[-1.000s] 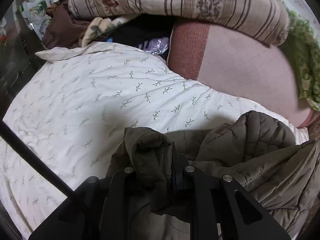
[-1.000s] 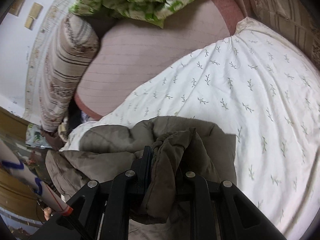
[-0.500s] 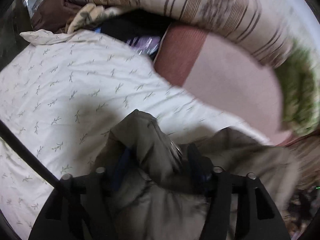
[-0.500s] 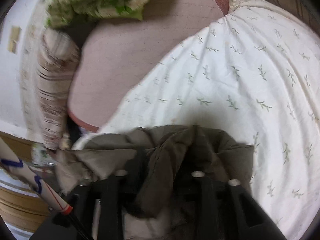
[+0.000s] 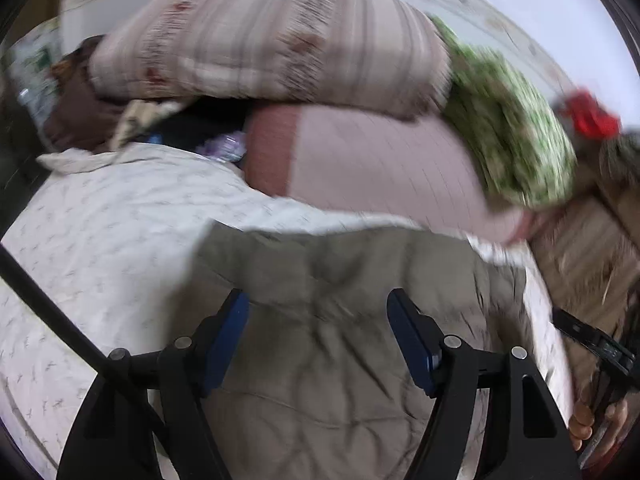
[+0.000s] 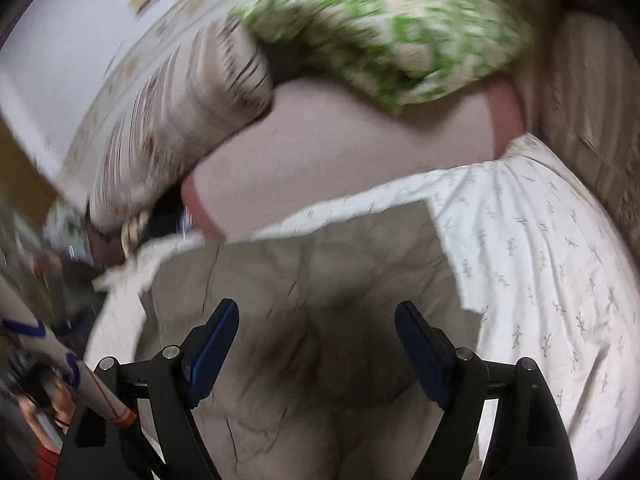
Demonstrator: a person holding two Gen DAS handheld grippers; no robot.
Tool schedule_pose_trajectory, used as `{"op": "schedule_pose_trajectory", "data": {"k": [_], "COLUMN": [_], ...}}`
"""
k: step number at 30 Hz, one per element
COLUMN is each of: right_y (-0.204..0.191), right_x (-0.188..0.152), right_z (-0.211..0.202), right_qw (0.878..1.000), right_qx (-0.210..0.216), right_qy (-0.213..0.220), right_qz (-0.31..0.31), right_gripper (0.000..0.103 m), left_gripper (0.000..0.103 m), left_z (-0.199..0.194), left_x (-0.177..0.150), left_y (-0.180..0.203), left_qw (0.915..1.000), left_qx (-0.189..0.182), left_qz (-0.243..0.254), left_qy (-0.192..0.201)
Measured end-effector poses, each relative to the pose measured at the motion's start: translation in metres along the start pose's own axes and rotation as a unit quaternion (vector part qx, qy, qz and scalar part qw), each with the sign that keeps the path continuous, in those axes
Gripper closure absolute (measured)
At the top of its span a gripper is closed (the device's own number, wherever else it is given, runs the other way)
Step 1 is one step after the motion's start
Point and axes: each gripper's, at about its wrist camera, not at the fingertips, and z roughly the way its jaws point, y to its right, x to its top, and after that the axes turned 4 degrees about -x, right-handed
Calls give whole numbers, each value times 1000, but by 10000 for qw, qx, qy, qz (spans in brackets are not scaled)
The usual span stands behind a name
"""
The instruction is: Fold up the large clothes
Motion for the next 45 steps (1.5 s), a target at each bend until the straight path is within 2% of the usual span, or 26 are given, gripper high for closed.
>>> {"op": "schedule_pose_trajectory", "data": {"k": [4, 9, 12, 15, 21, 24, 27, 29, 32, 35, 39, 42, 45], "right_y": [-17, -16, -2, 8, 15, 15, 12, 3, -11, -24, -26, -23, -13], "right_x": [-11, -5, 6, 18, 29, 28, 29, 31, 29, 13, -27, -55, -73], "right_z": [36, 105, 133, 154, 183, 184, 177, 162, 121, 70, 40, 39, 63], "right_qw": [9992, 9948, 9942, 9946, 9947, 9951, 9941, 9922, 9937, 9935, 9929, 9920, 9915], "right_qx": [-209, -735, -852, -860, -878, -858, -939, -1085, -911, -730, -692, -790, -945], "right_qy": [-192, -432, -412, -419, -434, -398, -412, -431, -187, 24, 36, 14, -261], "right_qz": [-299, -564, -510, -390, -305, -282, -342, -439, -622, -869, -962, -987, -852], "right_gripper": [21, 21, 19, 17, 10, 9, 10, 13, 17, 17, 17, 17, 17], "left_gripper": [32, 30, 21, 15, 9, 9, 11, 12, 12, 12, 12, 12, 11], "left_z": [58, 143, 172, 193, 218, 216, 198, 169, 120, 75, 35, 26, 45], "left_x": [-21, -20, -7, 4, 11, 9, 8, 10, 8, -5, -38, -64, -86], "left_y": [42, 64, 56, 55, 57, 61, 59, 56, 52, 39, 1, -35, -66], "left_qw": [9978, 9887, 9894, 9887, 9879, 9877, 9897, 9933, 9947, 9914, 9861, 9823, 9764], "left_qx": [10, 763, 838, 941, 1112, 1152, 1015, 803, 745, 999, 1493, 1813, 2101], "left_qz": [434, 746, 573, 660, 771, 822, 733, 592, 659, 838, 723, 475, 270], "left_qy": [-500, -1054, -1042, -967, -755, -663, -697, -585, -273, -54, 55, 10, -427]}}
